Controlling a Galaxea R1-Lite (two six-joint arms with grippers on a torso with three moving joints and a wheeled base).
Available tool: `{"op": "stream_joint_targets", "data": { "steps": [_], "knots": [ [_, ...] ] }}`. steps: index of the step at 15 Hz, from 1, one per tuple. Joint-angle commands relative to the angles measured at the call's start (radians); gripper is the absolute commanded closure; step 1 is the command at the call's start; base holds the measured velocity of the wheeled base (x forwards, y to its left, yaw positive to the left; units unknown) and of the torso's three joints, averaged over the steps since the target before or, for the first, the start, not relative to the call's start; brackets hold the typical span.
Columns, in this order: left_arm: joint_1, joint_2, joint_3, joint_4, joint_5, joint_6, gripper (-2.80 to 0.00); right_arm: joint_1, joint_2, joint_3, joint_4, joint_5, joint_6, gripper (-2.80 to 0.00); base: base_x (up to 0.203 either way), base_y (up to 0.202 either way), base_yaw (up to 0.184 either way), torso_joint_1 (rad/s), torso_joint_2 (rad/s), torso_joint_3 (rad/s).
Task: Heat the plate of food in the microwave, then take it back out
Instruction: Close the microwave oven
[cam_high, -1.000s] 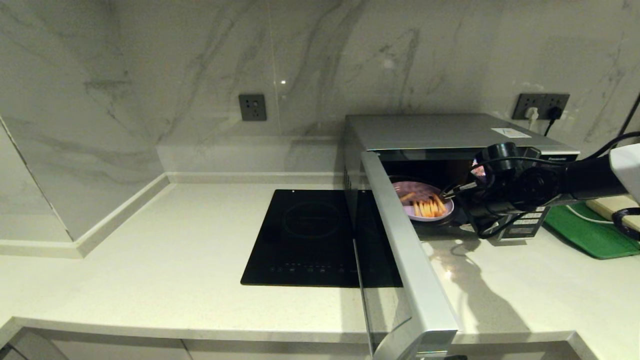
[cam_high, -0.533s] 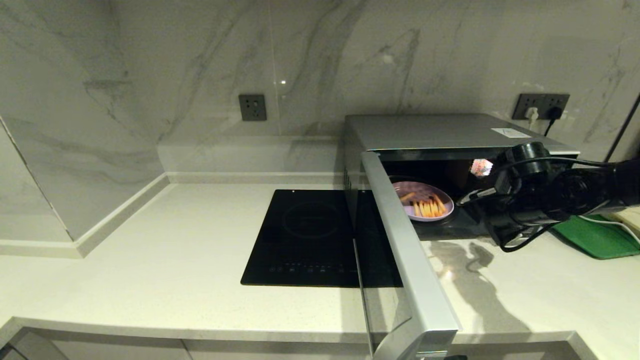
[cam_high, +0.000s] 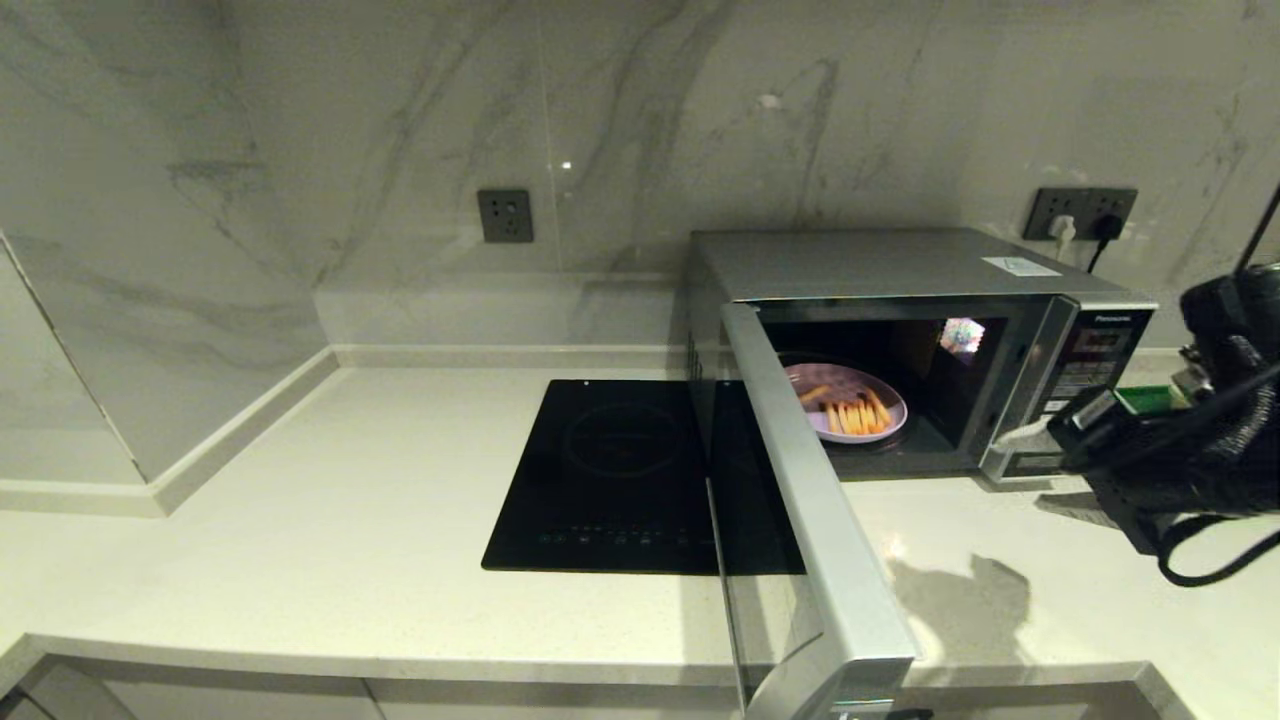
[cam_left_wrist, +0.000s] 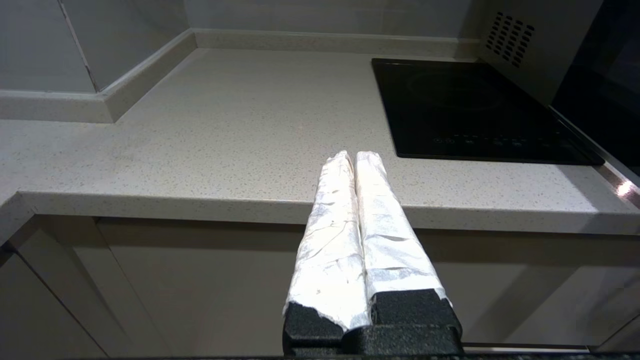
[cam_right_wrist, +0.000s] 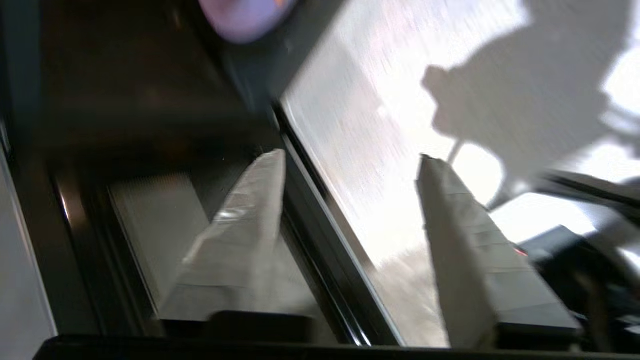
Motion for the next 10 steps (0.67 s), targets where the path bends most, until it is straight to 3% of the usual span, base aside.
{"op": "stream_joint_targets", "data": {
  "steps": [1,3,6,10],
  "knots": [
    [0.001,0.0,0.0,0.0,0.0,-0.001,0.0,0.024,-0.22,0.05,0.1,0.016,-0.056,0.0,0.0,0.0,0.0,0.0,0.0,0.0],
    [0.001,-0.001,0.0,0.0,0.0,-0.001,0.0,0.038,-0.307,0.004,0.269,0.059,-0.146,0.0,0.0,0.0,0.0,0.0,0.0,0.0],
    [0.001,-0.001,0.0,0.0,0.0,-0.001,0.0,0.099,-0.313,-0.188,0.513,0.081,-0.306,0.0,0.0,0.0,0.0,0.0,0.0,0.0],
    [0.001,-0.001,0.0,0.0,0.0,-0.001,0.0,0.284,-0.164,-0.498,0.686,0.077,-0.382,0.0,0.0,0.0,0.0,0.0,0.0,0.0]
  ]
}}
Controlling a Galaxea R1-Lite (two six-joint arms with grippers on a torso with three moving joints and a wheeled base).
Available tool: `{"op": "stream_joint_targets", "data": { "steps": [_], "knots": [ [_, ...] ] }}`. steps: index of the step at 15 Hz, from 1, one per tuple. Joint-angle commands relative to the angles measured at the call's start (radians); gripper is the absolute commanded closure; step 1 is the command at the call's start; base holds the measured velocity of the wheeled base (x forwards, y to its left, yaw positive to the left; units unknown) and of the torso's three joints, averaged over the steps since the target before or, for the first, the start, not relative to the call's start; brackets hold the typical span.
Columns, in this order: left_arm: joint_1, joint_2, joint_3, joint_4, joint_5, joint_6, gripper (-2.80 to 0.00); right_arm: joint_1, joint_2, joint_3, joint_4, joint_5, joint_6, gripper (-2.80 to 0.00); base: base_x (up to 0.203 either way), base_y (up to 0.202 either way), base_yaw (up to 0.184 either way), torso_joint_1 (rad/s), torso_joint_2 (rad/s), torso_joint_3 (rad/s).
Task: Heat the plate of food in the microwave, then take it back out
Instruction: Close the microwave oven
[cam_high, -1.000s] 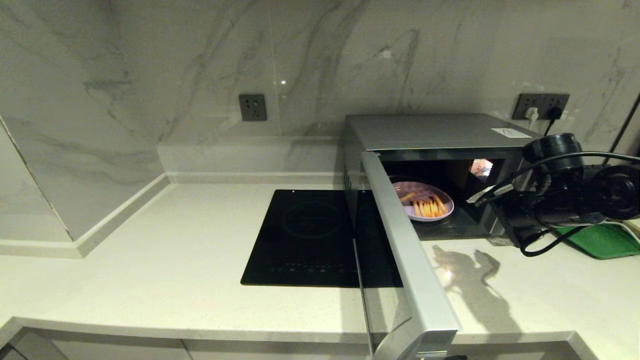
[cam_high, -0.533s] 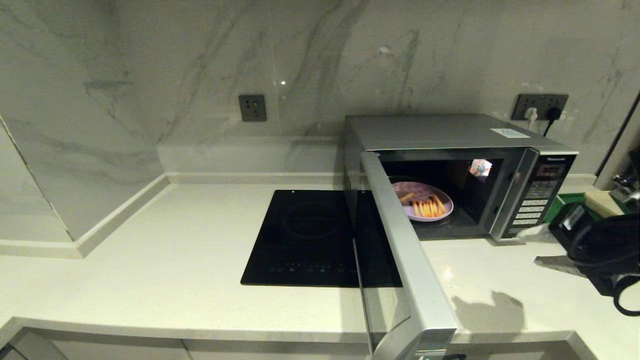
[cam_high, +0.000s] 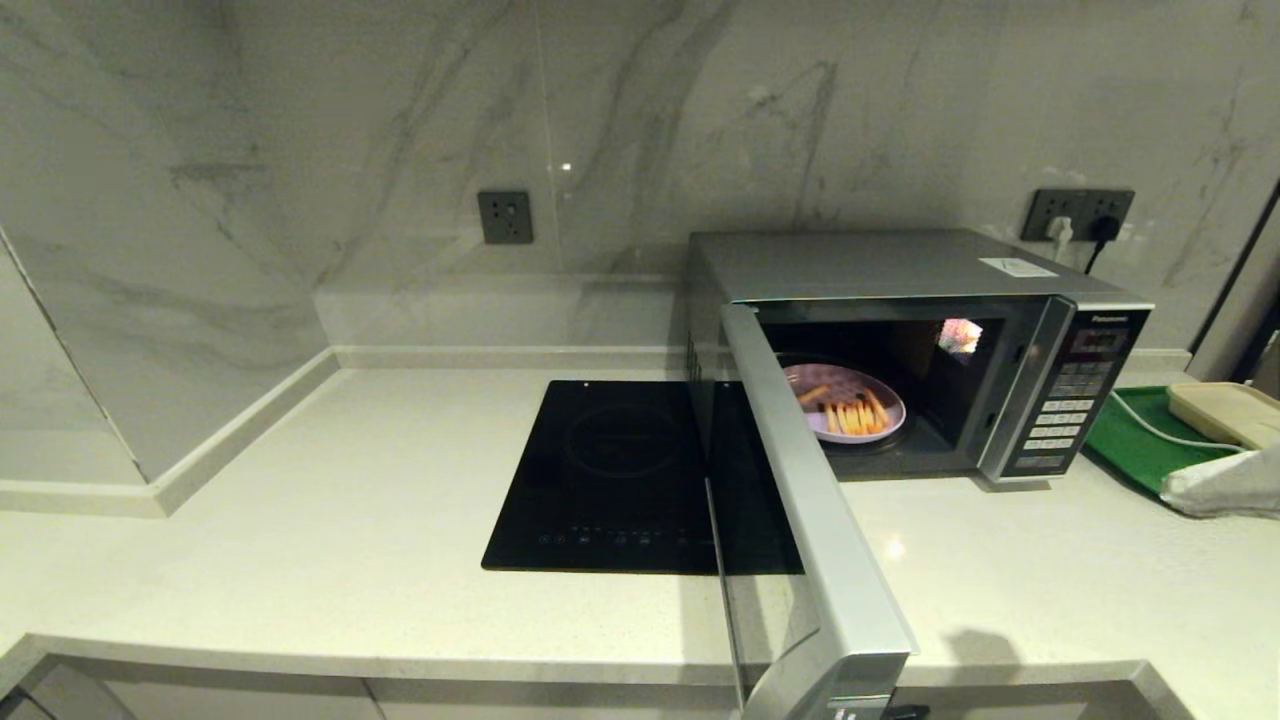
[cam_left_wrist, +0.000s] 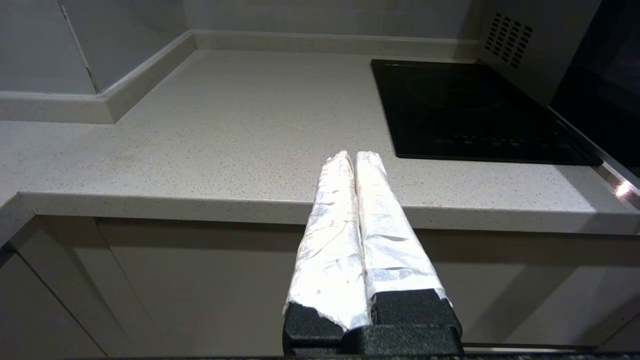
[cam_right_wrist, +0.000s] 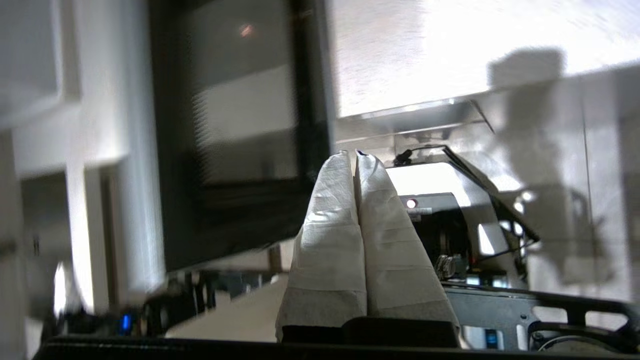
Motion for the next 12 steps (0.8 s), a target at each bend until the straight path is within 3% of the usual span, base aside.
{"op": "stream_joint_targets", "data": {
  "steps": [1,6,12],
  "knots": [
    [0.001,-0.001,0.0,0.0,0.001,0.0,0.0,0.149,0.142,-0.17,0.074,-0.011,-0.008,0.0,0.0,0.0,0.0,0.0,0.0,0.0],
    [0.0,-0.001,0.0,0.0,0.001,0.0,0.0,0.455,0.36,-0.372,0.106,-0.166,-0.02,0.0,0.0,0.0,0.0,0.0,0.0,0.0],
    [0.0,-0.002,0.0,0.0,0.001,0.0,0.0,0.641,0.389,-0.464,0.133,-0.178,-0.021,0.0,0.0,0.0,0.0,0.0,0.0,0.0]
  ]
}}
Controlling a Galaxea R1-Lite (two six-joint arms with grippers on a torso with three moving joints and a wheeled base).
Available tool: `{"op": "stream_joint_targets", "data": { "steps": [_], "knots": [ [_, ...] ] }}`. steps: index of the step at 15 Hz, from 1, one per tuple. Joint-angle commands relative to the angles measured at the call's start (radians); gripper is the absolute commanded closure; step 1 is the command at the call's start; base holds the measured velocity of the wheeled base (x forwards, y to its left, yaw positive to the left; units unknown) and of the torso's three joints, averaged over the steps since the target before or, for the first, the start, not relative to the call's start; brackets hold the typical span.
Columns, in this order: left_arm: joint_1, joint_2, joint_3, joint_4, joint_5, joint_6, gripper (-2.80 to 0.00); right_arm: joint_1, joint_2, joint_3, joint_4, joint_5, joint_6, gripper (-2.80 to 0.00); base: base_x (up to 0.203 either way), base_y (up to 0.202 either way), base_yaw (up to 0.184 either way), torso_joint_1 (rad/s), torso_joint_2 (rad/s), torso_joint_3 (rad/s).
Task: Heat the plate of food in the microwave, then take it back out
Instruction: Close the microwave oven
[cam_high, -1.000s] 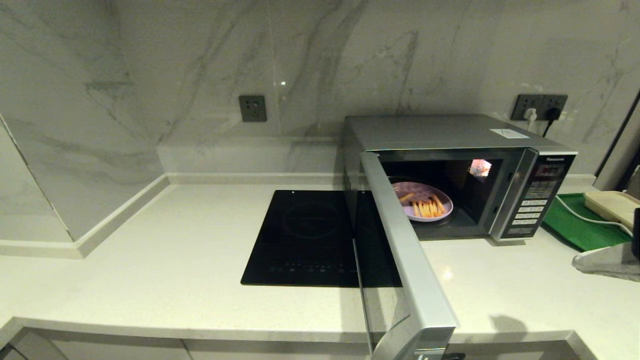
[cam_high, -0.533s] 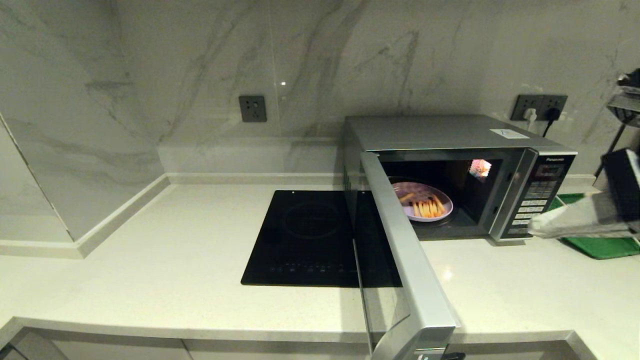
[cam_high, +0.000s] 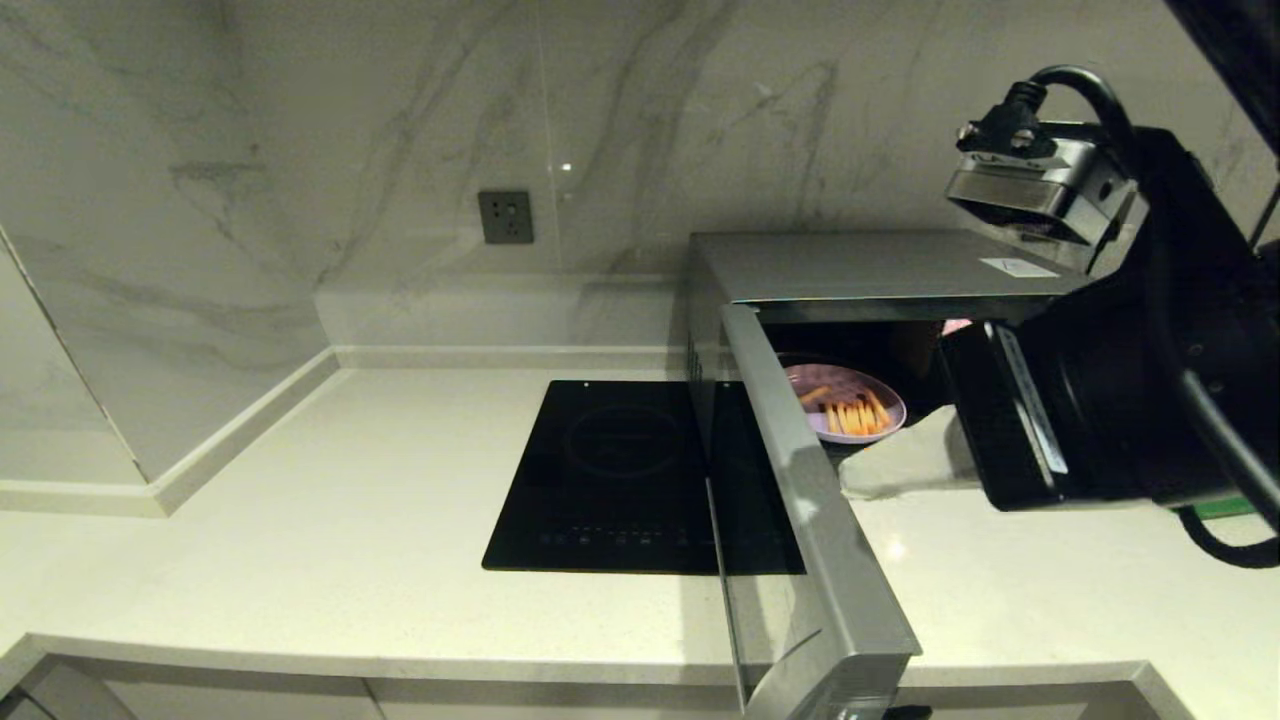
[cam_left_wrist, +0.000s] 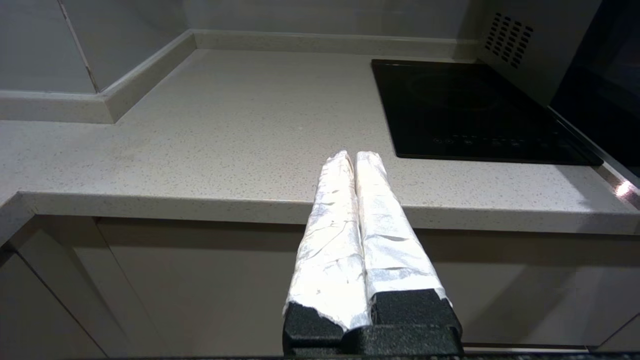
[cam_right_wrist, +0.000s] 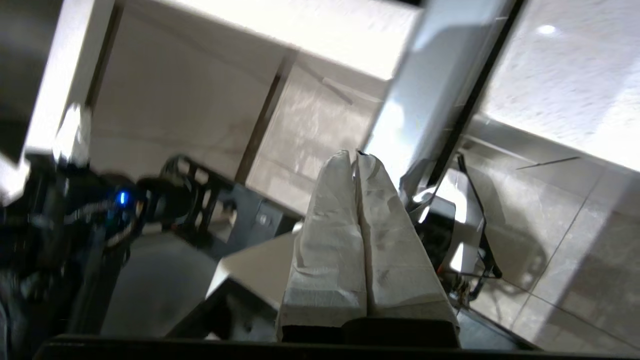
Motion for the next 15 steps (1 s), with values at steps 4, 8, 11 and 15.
{"op": "stream_joint_targets", "data": {
  "steps": [4,8,11,15],
  "knots": [
    [0.001,-0.001,0.0,0.0,0.0,-0.001,0.0,0.109,0.02,0.009,0.052,0.001,-0.016,0.0,0.0,0.0,0.0,0.0,0.0,0.0],
    [0.0,-0.001,0.0,0.0,0.0,-0.001,0.0,0.125,0.025,0.042,0.079,0.006,-0.016,0.0,0.0,0.0,0.0,0.0,0.0,0.0],
    [0.0,0.0,0.0,0.0,0.0,-0.001,0.0,0.163,0.064,0.038,0.079,0.003,-0.016,0.0,0.0,0.0,0.0,0.0,0.0,0.0],
    [0.001,0.0,0.0,0.0,0.0,-0.001,0.0,0.197,0.111,0.022,0.076,-0.001,-0.018,0.0,0.0,0.0,0.0,0.0,0.0,0.0]
  ]
}}
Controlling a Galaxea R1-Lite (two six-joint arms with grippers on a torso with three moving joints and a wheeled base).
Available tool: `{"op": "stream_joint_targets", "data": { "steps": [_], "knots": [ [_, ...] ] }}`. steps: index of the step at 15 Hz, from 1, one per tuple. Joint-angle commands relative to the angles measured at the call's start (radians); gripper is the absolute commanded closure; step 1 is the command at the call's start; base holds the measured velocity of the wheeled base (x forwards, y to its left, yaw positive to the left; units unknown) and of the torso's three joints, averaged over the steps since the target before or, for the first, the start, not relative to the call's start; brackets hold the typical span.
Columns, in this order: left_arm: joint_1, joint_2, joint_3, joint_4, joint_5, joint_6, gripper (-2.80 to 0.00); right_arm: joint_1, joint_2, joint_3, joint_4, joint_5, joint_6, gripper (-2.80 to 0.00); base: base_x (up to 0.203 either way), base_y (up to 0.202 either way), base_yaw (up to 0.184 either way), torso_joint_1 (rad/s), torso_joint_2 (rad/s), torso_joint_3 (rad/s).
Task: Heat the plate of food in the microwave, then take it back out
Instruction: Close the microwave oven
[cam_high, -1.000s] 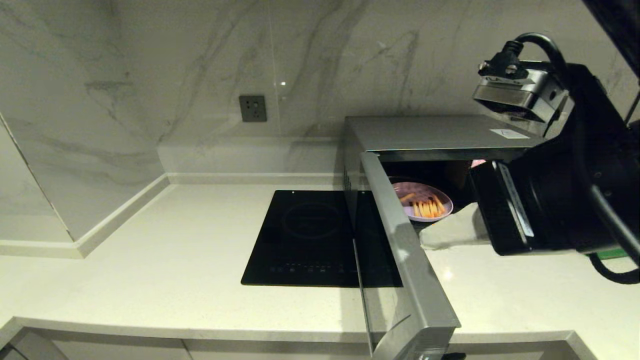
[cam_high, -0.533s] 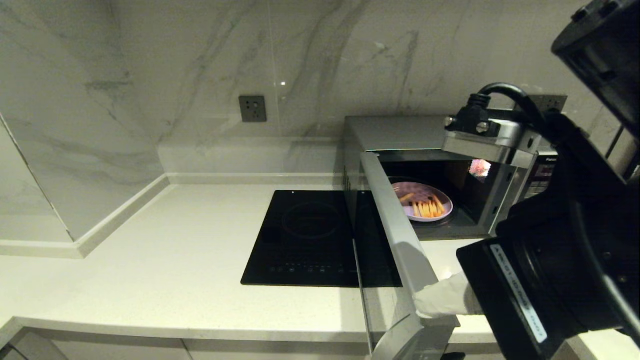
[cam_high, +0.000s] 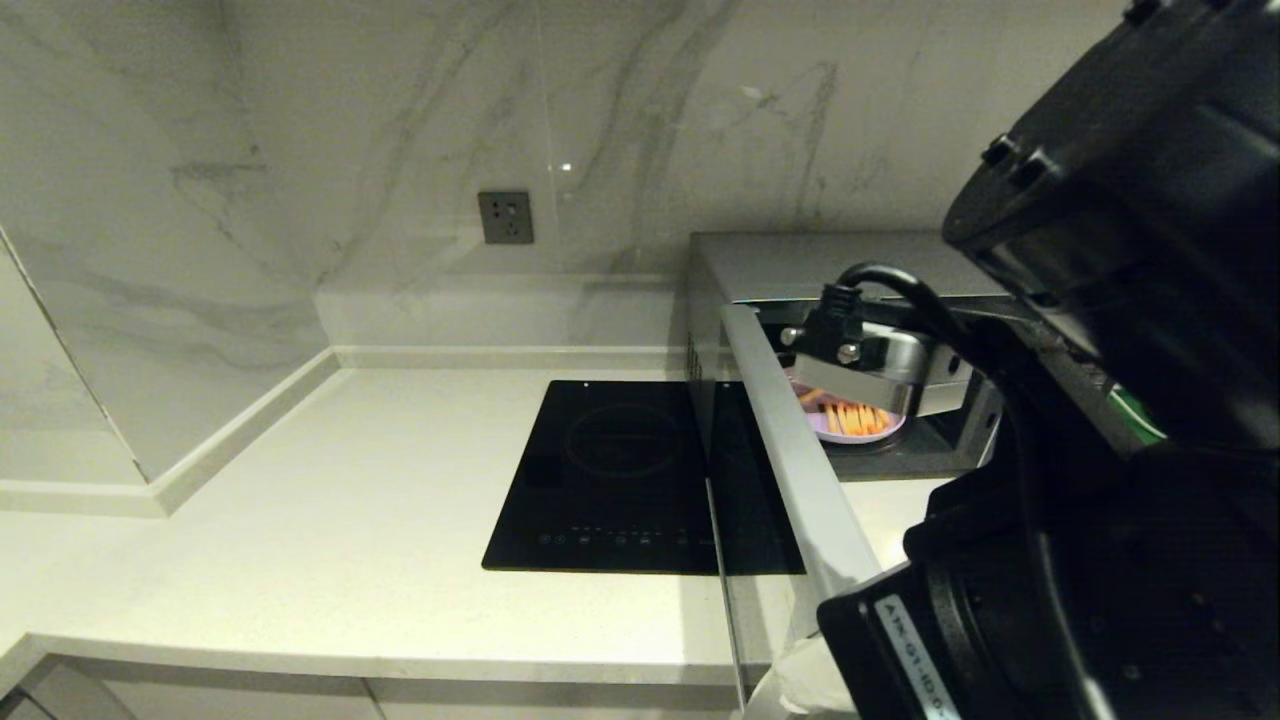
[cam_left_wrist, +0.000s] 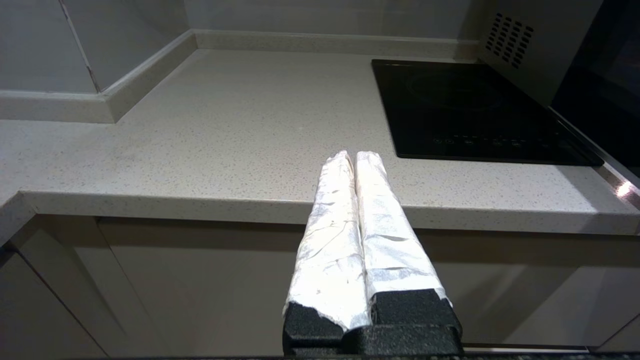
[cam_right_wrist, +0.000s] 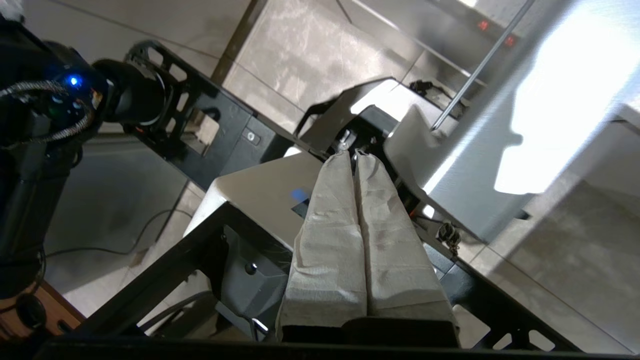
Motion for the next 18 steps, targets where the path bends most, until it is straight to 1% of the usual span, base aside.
{"op": "stream_joint_targets", "data": {
  "steps": [1,2,4,5,8,12,14,16,18],
  "knots": [
    [0.001,0.0,0.0,0.0,0.0,-0.001,0.0,0.012,0.037,-0.004,0.005,-0.001,0.003,0.0,0.0,0.0,0.0,0.0,0.0,0.0],
    [0.001,0.0,0.0,0.0,0.0,-0.001,0.0,0.012,0.04,-0.004,0.005,-0.016,0.005,0.0,0.0,0.0,0.0,0.0,0.0,0.0],
    [0.001,-0.001,0.0,0.0,0.0,-0.001,0.0,0.01,0.035,0.005,0.005,-0.07,0.013,0.0,0.0,0.0,0.0,0.0,0.0,0.0],
    [0.001,0.0,0.0,0.0,0.0,-0.001,0.0,0.0,0.024,0.008,0.005,-0.078,0.021,0.0,0.0,0.0,0.0,0.0,0.0,0.0],
    [0.001,0.0,0.0,0.0,0.0,-0.001,0.0,-0.067,-0.017,0.014,0.003,-0.102,0.049,0.0,0.0,0.0,0.0,0.0,0.0,0.0],
    [-0.001,0.0,0.0,0.0,0.0,-0.001,0.0,-0.151,-0.089,0.096,0.002,-0.219,0.103,0.0,0.0,0.0,0.0,0.0,0.0,0.0],
    [0.001,0.0,0.0,0.0,0.0,-0.001,0.0,-0.191,-0.117,0.142,0.002,-0.239,0.107,0.0,0.0,0.0,0.0,0.0,0.0,0.0],
    [0.001,0.0,0.0,0.0,0.0,-0.001,0.0,-0.195,-0.129,0.145,-0.001,-0.249,0.135,0.0,0.0,0.0,0.0,0.0,0.0,0.0],
    [0.001,0.0,0.0,0.0,0.0,-0.001,0.0,-0.199,-0.126,0.16,-0.003,-0.276,0.138,0.0,0.0,0.0,0.0,0.0,0.0,0.0]
  ]
}}
